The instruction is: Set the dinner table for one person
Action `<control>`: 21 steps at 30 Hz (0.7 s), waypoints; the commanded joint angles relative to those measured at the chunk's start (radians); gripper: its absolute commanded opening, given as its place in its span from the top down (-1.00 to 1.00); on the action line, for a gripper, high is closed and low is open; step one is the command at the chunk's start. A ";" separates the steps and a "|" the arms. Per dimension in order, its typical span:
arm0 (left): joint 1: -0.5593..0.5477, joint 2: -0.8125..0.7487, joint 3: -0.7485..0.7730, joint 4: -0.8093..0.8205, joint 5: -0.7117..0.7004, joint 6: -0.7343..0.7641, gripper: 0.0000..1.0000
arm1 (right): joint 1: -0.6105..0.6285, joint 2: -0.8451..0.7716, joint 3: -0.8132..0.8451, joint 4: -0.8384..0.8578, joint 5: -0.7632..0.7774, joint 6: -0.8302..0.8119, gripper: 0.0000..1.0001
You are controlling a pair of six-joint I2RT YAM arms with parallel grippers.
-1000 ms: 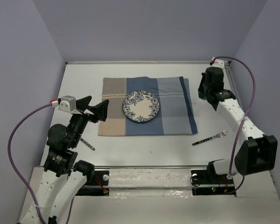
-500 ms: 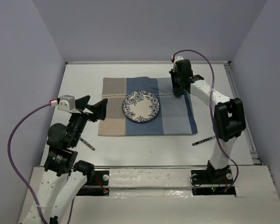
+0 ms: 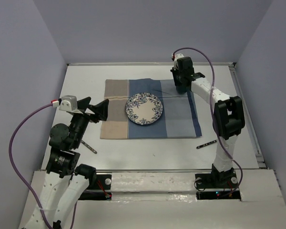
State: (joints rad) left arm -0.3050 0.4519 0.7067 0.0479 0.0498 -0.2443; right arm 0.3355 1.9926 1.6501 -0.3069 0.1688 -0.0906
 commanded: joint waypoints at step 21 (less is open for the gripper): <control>0.030 0.025 -0.006 0.050 0.013 0.011 -0.98 | 0.010 -0.130 -0.013 0.064 -0.001 0.089 -0.35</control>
State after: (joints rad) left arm -0.2832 0.4637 0.7067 0.0551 0.0528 -0.2443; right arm 0.3363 2.0167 1.6836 -0.2794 0.2241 -0.0681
